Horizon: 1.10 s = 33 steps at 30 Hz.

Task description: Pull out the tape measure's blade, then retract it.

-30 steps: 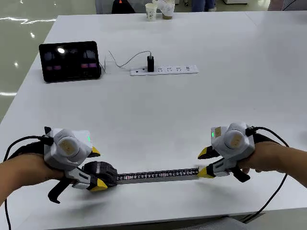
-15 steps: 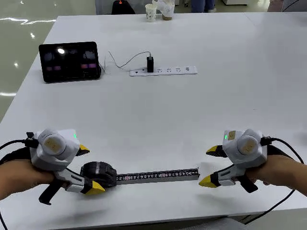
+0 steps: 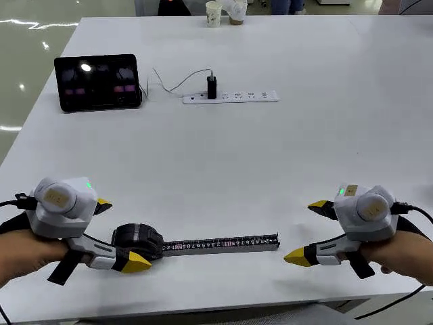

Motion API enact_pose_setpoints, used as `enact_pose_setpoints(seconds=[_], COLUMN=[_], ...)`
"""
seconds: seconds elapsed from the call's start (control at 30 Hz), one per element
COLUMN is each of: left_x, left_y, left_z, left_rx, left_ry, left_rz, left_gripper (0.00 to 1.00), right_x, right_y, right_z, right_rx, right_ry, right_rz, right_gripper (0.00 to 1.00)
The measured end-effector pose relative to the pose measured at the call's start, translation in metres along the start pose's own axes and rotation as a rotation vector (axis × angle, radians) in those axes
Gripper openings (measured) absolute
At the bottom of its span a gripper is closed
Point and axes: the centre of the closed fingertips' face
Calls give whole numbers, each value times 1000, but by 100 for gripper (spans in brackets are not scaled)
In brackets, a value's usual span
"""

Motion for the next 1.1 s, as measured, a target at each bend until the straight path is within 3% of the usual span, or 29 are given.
enact_pose_setpoints(seconds=[0.17,0.27,0.37,0.47,0.63,0.8,1.1], left_x=[-4,-5,-4,0,5,13,32], left_y=[-7,-11,-17,-20,-26,-30,-35], left_z=[-7,-12,-15,-18,-20,-15,-7], left_rx=[-57,-95,-126,-149,-182,-186,-191], left_ry=[-54,-39,-14,11,26,39,6], left_rz=[69,103,125,117,139,133,120], left_gripper=[99,99,99,99,99,99,99], right_x=[1,0,0,1,2,5,25], right_y=[-5,-8,-14,-19,-28,-35,-43], right_z=[3,2,2,1,-3,-7,-4], right_rx=[21,21,25,27,26,38,76], right_ry=[21,42,42,50,39,22,28], right_rz=[34,66,82,94,108,124,104], right_gripper=[92,99,99,99,99,99,99])
Point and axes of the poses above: the centre of the closed fingertips' face, and the gripper's own axes: y roughly forward along the fingers, z roughly to its right, x roughly out of its underside, and after that the axes turned 12 degrees about y, right-handed
